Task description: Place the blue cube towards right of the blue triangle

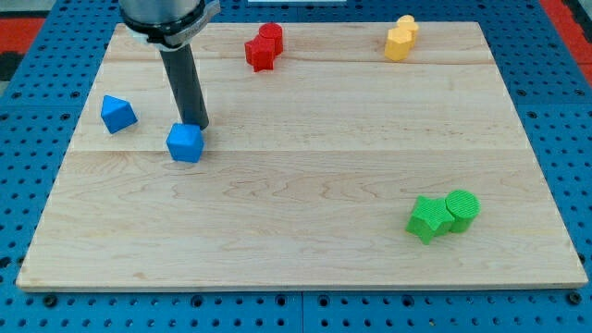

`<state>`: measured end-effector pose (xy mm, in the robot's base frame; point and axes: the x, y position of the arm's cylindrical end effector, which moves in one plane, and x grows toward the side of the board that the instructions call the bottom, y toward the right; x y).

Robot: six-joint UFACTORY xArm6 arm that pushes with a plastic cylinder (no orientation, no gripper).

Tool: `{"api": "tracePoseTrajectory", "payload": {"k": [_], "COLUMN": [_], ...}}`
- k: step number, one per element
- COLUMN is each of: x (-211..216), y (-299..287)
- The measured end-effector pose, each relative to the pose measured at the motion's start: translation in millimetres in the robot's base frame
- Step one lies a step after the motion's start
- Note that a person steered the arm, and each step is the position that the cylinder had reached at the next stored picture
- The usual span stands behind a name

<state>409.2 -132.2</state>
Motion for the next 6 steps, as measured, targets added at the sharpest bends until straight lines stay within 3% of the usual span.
{"api": "tracePoseTrajectory", "payload": {"k": [6], "x": [12.7], "y": [-6.6]}}
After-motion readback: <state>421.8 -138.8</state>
